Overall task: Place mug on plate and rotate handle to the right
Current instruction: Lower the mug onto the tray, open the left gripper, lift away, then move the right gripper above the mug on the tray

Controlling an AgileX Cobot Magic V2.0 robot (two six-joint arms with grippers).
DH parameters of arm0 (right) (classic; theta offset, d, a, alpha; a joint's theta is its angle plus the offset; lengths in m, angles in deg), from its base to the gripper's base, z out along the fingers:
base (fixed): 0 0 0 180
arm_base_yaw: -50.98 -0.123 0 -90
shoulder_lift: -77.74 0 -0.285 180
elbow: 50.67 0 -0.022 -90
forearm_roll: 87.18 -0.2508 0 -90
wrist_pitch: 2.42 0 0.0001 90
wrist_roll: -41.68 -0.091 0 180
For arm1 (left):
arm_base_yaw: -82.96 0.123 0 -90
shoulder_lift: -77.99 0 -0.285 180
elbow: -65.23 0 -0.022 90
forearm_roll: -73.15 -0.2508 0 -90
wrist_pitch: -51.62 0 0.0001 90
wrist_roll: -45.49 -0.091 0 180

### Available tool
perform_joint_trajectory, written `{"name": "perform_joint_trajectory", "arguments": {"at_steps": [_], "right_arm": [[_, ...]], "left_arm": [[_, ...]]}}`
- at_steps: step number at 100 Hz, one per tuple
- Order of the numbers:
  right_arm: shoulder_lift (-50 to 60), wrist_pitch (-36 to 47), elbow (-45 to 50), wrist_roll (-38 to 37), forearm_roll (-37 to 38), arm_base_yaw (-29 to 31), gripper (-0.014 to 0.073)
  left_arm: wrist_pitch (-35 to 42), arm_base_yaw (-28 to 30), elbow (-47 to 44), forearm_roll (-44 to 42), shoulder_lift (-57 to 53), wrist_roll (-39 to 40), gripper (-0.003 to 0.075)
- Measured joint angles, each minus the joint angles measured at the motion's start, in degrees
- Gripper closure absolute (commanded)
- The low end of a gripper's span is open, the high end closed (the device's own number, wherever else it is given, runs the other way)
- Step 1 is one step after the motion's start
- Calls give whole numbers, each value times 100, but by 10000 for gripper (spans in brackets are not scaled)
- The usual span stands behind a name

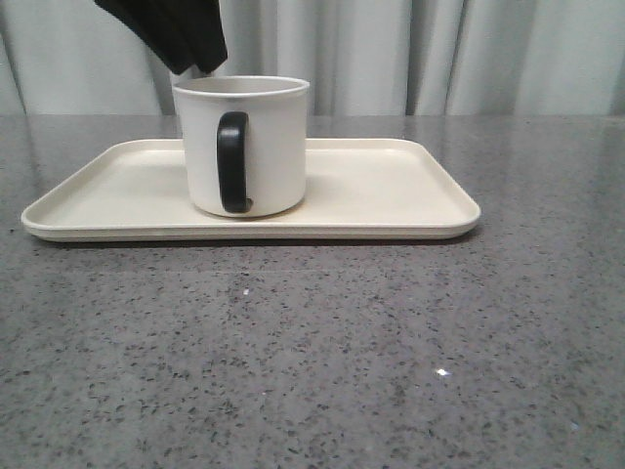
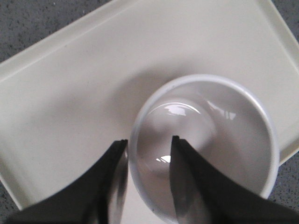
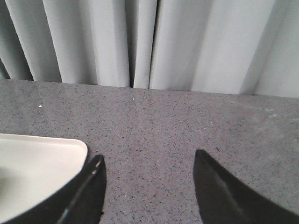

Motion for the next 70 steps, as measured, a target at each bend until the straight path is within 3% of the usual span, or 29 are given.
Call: {"name": "perform_joint_trajectory", "arguments": {"at_steps": [40,70], "right_arm": [[0,0,0,0,0,0,167],[0,0,0,0,0,0,167]], "left_arm": [[-593,0,854,-239,0,0,496],[-622,0,924,-731,-357,0,499]]}}
